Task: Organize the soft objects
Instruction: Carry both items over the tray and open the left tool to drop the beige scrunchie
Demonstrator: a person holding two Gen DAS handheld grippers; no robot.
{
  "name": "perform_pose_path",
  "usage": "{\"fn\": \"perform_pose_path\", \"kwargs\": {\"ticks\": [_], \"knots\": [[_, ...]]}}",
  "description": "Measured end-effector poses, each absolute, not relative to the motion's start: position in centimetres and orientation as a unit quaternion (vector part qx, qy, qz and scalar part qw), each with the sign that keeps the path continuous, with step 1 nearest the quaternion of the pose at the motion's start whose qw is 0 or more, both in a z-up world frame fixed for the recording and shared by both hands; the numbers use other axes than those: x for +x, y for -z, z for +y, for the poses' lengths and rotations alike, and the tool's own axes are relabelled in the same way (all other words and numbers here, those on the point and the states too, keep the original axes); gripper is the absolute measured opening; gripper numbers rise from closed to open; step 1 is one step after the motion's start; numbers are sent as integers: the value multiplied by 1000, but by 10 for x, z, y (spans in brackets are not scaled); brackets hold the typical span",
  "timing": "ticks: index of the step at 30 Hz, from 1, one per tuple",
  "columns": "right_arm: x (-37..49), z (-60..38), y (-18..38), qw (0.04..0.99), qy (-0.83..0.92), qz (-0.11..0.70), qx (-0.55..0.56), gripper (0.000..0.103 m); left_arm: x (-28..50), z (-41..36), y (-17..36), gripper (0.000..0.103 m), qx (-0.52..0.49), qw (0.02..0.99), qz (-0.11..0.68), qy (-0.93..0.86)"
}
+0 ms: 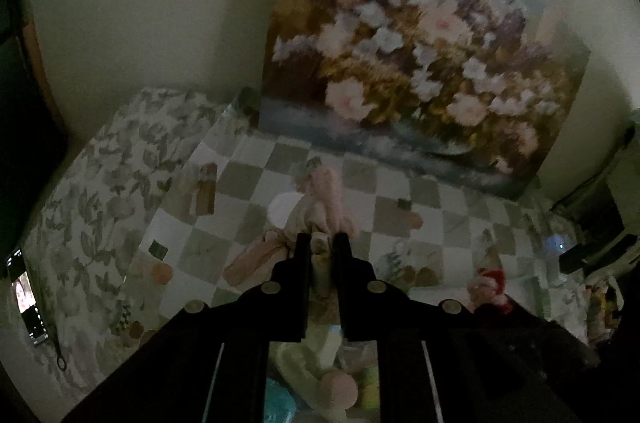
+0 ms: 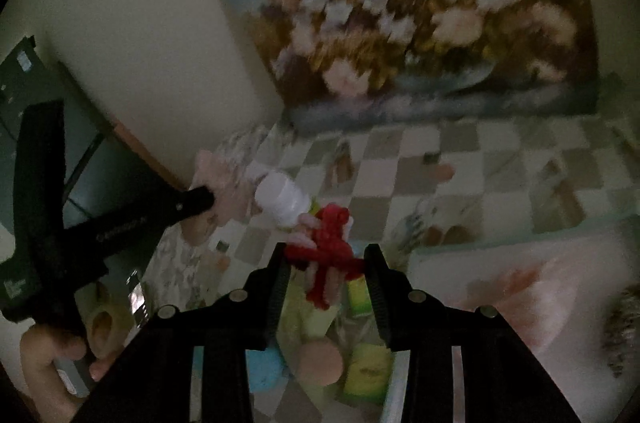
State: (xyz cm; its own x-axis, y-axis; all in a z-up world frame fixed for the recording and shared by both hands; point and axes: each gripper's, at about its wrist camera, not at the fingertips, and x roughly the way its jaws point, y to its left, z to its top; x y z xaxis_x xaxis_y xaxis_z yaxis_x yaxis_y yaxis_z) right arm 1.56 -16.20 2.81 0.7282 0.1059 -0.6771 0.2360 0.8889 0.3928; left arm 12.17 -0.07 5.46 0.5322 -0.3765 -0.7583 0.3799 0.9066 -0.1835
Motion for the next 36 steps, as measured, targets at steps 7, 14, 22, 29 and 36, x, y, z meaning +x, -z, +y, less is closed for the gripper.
{"fn": "perform_pose_path", "kwargs": {"ticks": [7, 14, 22, 29, 36], "knots": [[-10, -188, -52, 900, 105, 349, 237, 40, 97, -23, -79, 12, 6, 869, 412, 274], [-46, -223, -67, 898, 178, 323, 240, 40, 65, -58, -93, 12, 44, 865, 392, 311], [-86, -259, -73, 882, 262, 309, 240, 40, 29, -92, -94, 12, 83, 853, 386, 341], [-120, -280, -74, 865, 326, 305, 230, 40, 1, -112, -87, 12, 111, 843, 385, 360], [-144, -292, -60, 847, 353, 316, 243, 40, -25, -139, -61, 12, 126, 812, 419, 386]]}}
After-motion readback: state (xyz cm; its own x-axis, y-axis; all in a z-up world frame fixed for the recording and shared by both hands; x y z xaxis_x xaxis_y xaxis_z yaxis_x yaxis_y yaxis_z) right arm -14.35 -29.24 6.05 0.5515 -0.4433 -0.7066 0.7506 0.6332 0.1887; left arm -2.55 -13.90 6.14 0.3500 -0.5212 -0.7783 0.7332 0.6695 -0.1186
